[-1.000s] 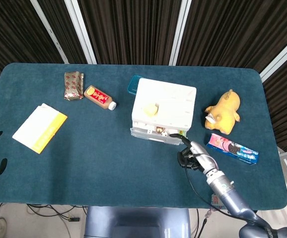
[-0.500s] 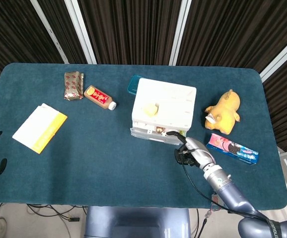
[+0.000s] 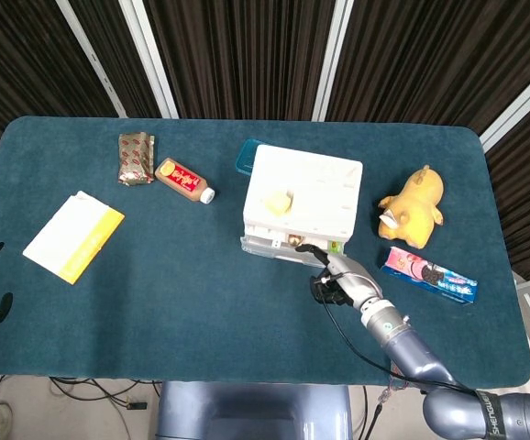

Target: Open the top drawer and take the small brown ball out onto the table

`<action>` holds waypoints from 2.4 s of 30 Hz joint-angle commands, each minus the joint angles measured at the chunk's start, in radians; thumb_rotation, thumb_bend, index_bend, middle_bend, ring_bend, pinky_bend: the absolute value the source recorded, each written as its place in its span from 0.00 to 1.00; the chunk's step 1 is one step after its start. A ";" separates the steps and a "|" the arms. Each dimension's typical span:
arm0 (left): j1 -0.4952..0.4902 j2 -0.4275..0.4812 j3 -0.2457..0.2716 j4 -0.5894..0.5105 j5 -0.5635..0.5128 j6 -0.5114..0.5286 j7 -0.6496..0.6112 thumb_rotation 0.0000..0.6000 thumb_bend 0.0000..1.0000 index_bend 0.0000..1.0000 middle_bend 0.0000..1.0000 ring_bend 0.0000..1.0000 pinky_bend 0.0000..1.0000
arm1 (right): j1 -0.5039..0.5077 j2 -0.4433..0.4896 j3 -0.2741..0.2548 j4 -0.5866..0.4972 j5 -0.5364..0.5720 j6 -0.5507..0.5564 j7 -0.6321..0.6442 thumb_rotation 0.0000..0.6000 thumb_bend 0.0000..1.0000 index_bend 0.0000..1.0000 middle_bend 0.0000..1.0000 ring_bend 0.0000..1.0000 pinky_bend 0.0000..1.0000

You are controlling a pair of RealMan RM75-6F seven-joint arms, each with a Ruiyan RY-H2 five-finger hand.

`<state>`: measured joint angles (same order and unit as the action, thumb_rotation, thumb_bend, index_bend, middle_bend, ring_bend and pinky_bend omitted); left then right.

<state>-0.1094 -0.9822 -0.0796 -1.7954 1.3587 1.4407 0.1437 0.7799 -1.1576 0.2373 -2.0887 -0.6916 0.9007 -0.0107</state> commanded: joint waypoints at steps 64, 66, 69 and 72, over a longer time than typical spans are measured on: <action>0.000 0.004 -0.002 -0.006 -0.010 -0.002 0.003 1.00 0.38 0.10 0.00 0.00 0.00 | 0.068 0.093 -0.050 -0.095 0.052 -0.034 -0.066 1.00 0.72 0.28 0.95 1.00 1.00; 0.000 0.004 -0.002 -0.006 -0.010 -0.003 0.003 1.00 0.38 0.10 0.00 0.00 0.00 | 0.069 0.095 -0.050 -0.100 0.053 -0.033 -0.066 1.00 0.72 0.28 0.95 1.00 1.00; -0.001 0.003 -0.001 -0.005 -0.010 -0.004 0.002 1.00 0.38 0.10 0.00 0.00 0.00 | 0.073 0.097 -0.050 -0.107 0.056 -0.033 -0.068 1.00 0.72 0.28 0.95 1.00 1.00; -0.001 0.003 -0.001 -0.006 -0.010 -0.004 0.003 1.00 0.38 0.10 0.00 0.00 0.00 | 0.080 0.096 -0.050 -0.106 0.066 -0.032 -0.071 1.00 0.72 0.28 0.95 1.00 1.00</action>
<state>-0.1102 -0.9792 -0.0806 -1.8009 1.3483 1.4367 0.1469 0.8584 -1.0610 0.1872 -2.1955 -0.6277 0.8681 -0.0805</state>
